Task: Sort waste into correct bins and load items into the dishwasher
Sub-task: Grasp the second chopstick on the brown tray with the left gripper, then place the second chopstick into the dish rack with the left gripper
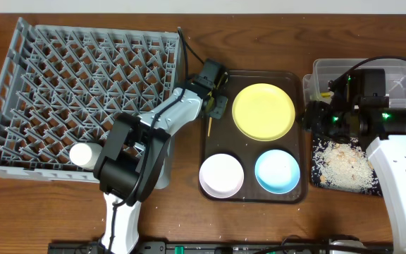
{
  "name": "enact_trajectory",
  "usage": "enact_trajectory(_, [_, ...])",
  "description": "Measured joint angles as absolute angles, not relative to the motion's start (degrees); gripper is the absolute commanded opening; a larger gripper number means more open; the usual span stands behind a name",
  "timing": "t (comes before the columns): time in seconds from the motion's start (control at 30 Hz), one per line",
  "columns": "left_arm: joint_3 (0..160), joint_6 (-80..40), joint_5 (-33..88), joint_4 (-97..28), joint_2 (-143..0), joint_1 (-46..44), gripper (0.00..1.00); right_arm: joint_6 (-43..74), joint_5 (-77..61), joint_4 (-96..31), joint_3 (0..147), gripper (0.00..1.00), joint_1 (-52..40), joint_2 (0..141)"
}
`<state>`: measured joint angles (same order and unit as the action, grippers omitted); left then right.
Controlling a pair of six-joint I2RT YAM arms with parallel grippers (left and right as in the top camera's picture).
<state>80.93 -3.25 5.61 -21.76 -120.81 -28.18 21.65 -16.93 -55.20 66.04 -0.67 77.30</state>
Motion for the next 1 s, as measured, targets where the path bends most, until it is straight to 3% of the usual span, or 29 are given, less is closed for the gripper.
enact_trajectory(0.3, [80.64,-5.58,6.22,-23.83,-118.1,-28.6,0.08,21.65,-16.91,-55.16,66.04,0.62,-0.67,77.3])
enact_trajectory(0.7, [80.64,-6.17,-1.41,-40.82,-89.62,-22.22,0.08,21.65,-16.86,-55.16,66.04,0.63,-0.67,77.3])
enact_trajectory(1.0, [77.45,-3.62,0.45,-45.23,-92.44,-13.28,0.09,21.61,-16.78,-55.16,66.04,0.63,-0.67,77.3])
